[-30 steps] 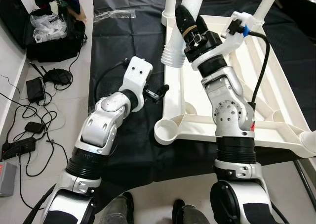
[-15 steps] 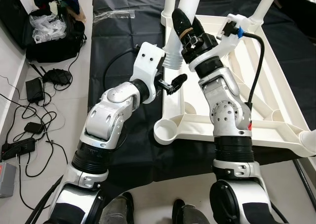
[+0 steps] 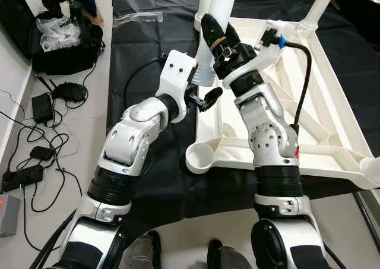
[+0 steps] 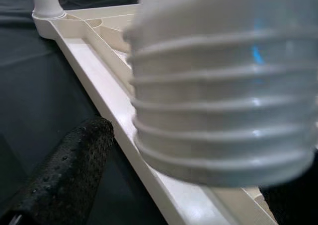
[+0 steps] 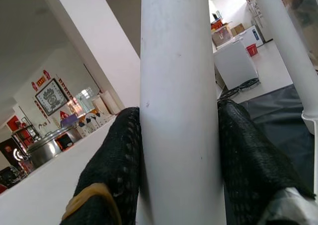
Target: Building children table
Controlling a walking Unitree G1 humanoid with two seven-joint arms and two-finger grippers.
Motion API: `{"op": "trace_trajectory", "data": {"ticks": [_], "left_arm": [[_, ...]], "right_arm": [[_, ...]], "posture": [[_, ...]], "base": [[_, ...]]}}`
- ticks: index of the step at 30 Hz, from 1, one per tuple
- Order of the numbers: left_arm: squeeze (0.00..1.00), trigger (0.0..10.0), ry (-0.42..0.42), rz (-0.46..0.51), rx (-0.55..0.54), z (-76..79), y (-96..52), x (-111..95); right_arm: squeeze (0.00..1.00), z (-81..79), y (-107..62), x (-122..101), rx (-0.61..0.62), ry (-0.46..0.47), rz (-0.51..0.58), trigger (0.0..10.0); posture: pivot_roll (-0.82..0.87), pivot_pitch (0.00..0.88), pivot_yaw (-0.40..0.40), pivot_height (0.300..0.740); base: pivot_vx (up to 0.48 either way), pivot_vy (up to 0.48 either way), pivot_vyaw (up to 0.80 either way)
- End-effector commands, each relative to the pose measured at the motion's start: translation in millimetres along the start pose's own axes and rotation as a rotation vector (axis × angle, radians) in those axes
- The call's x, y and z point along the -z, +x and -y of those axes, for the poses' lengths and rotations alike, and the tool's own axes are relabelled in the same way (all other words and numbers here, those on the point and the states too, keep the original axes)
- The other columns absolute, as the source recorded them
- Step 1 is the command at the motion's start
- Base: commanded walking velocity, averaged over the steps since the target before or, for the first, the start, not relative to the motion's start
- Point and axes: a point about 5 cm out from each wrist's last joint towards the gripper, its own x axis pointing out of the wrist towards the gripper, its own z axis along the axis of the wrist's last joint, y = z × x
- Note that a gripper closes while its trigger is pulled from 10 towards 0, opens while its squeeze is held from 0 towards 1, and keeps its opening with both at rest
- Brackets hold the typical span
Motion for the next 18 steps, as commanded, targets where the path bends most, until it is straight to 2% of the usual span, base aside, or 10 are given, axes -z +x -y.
{"op": "trace_trajectory", "data": {"ticks": [1,18], "left_arm": [[0.00,10.0,-0.001,0.010,0.008,3.1,2.1,-2.8],[0.00,10.0,-0.009,0.035,-0.042,-4.5,7.3,-8.3]], "right_arm": [[0.00,-4.3,-2.7,-0.2,-0.023,-0.011,0.013,0.0],[0.00,-5.7,-8.4,6.4,-0.021,-0.005,-0.006,0.0]], "posture": [[0.17,0.208,-0.038,0.740],[0.17,0.205,-0.035,0.740]], "base": [[0.000,0.000,0.00],[0.000,0.000,0.00]]}}
